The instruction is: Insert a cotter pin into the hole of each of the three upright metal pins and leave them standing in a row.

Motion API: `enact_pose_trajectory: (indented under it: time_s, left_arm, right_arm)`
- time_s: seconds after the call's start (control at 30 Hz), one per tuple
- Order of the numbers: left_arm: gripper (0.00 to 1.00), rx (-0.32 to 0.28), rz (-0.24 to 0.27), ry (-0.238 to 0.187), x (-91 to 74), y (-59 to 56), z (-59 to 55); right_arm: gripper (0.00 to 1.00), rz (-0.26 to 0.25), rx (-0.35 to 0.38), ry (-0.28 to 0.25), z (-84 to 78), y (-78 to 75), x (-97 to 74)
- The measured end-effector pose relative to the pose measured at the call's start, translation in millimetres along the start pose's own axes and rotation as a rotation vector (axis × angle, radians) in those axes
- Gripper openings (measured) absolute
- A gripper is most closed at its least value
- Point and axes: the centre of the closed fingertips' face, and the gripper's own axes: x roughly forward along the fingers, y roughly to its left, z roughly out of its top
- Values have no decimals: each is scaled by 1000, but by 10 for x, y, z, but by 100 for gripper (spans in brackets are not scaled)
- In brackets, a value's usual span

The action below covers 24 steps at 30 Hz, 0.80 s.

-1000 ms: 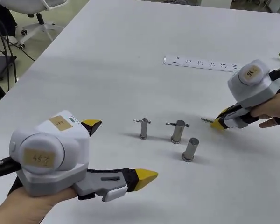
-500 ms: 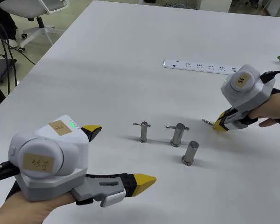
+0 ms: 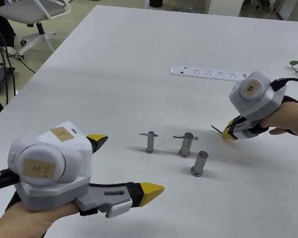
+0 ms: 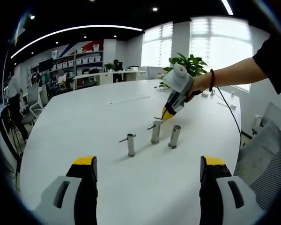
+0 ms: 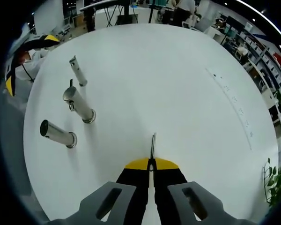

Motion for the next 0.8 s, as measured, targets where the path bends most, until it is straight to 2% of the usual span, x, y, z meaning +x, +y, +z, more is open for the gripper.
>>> enact_pose_trajectory:
  time_s: [0.17, 0.63, 0.7, 0.8]
  left_arm:
    - [85, -7, -7, 1, 24, 2, 29]
    - [76, -69, -73, -17, 169, -86, 227]
    - [75, -77, -82, -18, 193, -99, 248]
    - [71, -97, -101, -19, 244, -111, 289]
  right_arm:
    - [0, -15, 0, -22, 29, 23, -74]
    - [0, -58, -48, -155, 231, 264, -439]
    - [0, -62, -58, -177, 272, 224, -428]
    - [0, -64, -78, -201, 325, 301, -495]
